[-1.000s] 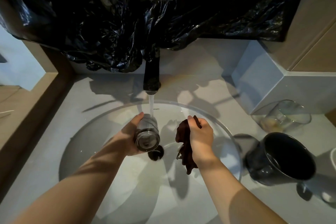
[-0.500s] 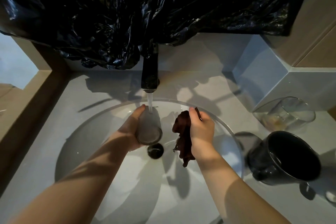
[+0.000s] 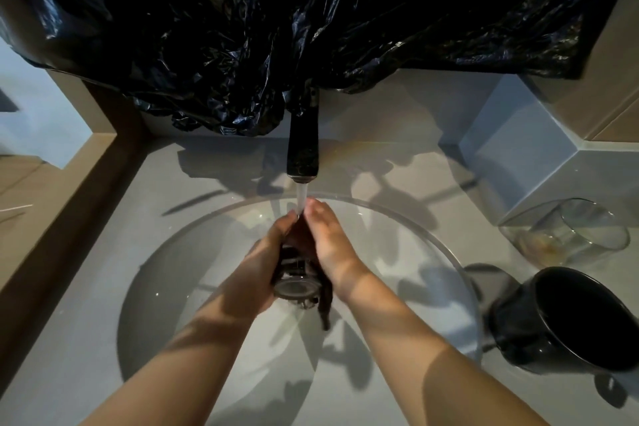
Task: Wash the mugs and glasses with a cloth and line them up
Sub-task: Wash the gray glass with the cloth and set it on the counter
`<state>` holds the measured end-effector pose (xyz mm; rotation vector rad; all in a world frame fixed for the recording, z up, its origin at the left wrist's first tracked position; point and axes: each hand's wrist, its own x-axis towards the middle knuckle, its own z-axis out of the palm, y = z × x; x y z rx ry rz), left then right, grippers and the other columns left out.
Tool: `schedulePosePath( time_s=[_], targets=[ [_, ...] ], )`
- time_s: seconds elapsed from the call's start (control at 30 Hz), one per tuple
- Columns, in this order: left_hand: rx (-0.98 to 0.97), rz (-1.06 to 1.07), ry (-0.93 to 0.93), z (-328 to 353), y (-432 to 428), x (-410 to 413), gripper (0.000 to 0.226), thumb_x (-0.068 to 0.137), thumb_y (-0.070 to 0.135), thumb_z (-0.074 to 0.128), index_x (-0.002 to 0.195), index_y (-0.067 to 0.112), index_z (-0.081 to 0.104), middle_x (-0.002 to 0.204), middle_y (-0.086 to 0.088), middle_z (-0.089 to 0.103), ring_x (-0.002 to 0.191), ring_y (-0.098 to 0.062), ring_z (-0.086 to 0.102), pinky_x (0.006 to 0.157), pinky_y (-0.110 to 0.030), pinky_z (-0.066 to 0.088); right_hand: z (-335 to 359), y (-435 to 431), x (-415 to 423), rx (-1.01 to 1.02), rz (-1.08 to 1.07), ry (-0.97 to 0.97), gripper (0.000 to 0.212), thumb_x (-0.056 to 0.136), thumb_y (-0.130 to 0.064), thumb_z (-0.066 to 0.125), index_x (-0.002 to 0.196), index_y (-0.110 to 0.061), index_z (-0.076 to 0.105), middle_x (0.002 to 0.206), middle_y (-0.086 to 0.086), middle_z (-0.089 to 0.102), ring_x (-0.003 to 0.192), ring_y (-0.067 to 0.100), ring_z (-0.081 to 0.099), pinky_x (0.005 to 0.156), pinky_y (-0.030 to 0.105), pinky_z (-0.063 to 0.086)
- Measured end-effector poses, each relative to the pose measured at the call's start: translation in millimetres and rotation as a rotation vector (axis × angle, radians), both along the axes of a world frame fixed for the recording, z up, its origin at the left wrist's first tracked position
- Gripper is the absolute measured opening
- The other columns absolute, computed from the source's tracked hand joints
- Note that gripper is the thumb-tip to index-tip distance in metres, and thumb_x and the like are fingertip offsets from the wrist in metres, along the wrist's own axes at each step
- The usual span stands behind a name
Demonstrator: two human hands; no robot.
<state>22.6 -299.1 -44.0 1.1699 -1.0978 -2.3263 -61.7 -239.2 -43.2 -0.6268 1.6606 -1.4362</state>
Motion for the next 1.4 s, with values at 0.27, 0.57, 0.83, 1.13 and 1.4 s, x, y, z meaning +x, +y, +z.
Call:
schedulePosePath(
  time_s=[0.27,0.57,0.83,1.13,1.4],
  targets=[
    [-0.156,-0.023,-0.085,0.5,3.7,3.9,0.041,0.095,0.045,0.047,0.112,0.014,0.067,0.101,-0.012,0.073,0.093,-0.024,0.07,0.074,-0.031,0.053,-8.1,-7.4,9.8,0.045,-0.078,-0.157,0.042,0.094,-0.049,0.045,0.134,-0.036,0.046,0.15,0.003,0.039,0.135,0.021,0.039,0.116,0.04,0.027],
    [-0.119,0.086,-0.144,-2.6,-4.4,-5.8,0.064,0.076,0.06,0.065,0.118,0.011,0.059,0.105,-0.015,0.07,0.091,-0.026,0.07,0.08,-0.037,0.053,-14.8,-10.4,12.4,0.04,-0.13,-0.049,0.041,0.097,-0.037,0.044,0.138,-0.031,0.043,0.138,0.008,0.046,0.122,0.026,0.05,0.102,0.039,0.042],
    [-0.064,0.124,-0.154,-0.1,-6.9,-10.1,0.058,0.081,0.056,0.063,0.117,0.01,0.061,0.104,-0.018,0.07,0.086,-0.026,0.07,0.064,-0.031,0.05,-11.2,-6.7,23.4,0.195,-0.085,0.271,0.056,0.097,-0.044,0.04,0.149,-0.033,0.021,0.146,0.0,0.036,0.131,0.025,0.041,0.111,0.041,0.033],
    [-0.112,0.1,-0.108,-3.0,-5.0,-3.4,0.072,0.077,0.06,0.066,0.123,0.006,0.055,0.106,-0.023,0.068,0.083,-0.028,0.072,0.056,-0.029,0.054,-14.6,-16.2,10.5,0.099,-0.229,-0.098,0.045,0.093,-0.05,0.041,0.127,-0.024,0.052,0.12,0.012,0.061,0.105,0.028,0.061,0.095,0.045,0.049],
    [-0.157,0.134,-0.094,-2.9,-4.7,1.9,0.082,0.066,0.064,0.066,0.121,0.004,0.055,0.109,-0.024,0.066,0.084,-0.031,0.071,0.061,-0.035,0.055,-5.7,-20.7,2.8,0.102,-0.375,-0.298,0.027,0.098,-0.039,0.042,0.094,-0.02,0.061,0.102,0.016,0.067,0.096,0.035,0.064,0.092,0.051,0.051]
  ],
)
